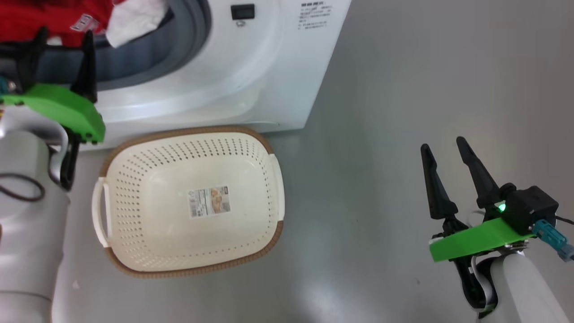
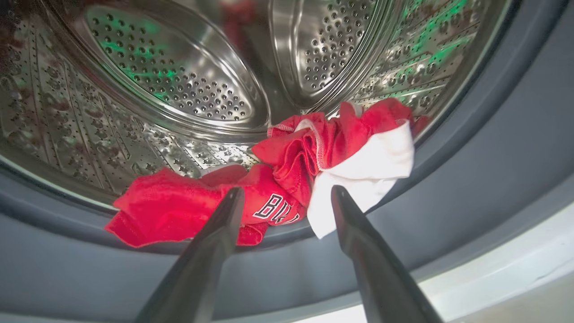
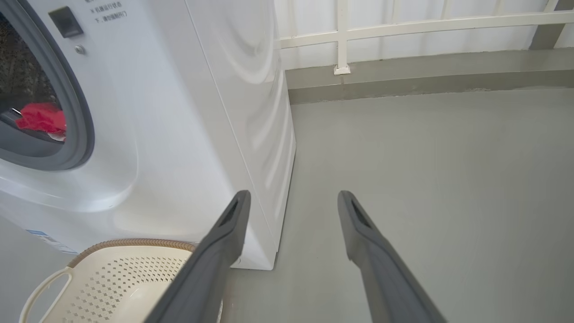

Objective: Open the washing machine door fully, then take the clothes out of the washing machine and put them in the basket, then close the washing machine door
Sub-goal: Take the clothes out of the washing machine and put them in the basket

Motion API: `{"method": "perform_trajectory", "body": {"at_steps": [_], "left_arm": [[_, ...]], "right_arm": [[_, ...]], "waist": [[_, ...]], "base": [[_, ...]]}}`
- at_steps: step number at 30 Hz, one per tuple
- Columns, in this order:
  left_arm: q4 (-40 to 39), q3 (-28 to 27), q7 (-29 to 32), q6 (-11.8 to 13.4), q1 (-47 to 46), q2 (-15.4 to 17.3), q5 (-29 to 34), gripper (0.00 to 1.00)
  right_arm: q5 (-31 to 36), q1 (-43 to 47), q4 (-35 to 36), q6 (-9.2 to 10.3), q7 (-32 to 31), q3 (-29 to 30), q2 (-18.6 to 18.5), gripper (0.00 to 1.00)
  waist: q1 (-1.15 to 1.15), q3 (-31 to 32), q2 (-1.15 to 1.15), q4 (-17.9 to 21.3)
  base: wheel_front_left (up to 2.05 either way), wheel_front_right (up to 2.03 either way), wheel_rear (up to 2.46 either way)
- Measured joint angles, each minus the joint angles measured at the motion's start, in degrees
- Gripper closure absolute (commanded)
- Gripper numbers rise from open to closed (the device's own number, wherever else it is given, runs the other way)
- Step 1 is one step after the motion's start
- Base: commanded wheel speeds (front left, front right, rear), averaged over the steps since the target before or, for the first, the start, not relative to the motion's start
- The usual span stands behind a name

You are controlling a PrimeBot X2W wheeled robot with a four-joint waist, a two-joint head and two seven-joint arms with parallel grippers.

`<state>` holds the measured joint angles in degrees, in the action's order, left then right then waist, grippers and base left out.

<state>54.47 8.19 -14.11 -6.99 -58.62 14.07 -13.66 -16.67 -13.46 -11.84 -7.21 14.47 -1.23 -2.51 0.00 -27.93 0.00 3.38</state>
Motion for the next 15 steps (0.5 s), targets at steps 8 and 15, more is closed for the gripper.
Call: {"method": "perform_trajectory", "body": {"at_steps": [8,15], "left_arm": [[9.35,0.85,0.29,1.48,-8.42,0.81,0.90,0.00],[16.02,2.01,0.51,2.44,-14.77,2.88,2.32,0.00]], "right_arm": [[-0.55,-1.62,0.36,0.00,0.15,-1.21,-0.01,0.00],[-1.14,-2.40,0.75,0.00,0.15,-2.63,-0.05,0.00]], "waist": [[0.00,-4.02,0.00,1.33],[0.00,-6.92,0.00,3.43]], "base": [[0.00,0.00,0.00],[0.00,0.00,0.00]]}}
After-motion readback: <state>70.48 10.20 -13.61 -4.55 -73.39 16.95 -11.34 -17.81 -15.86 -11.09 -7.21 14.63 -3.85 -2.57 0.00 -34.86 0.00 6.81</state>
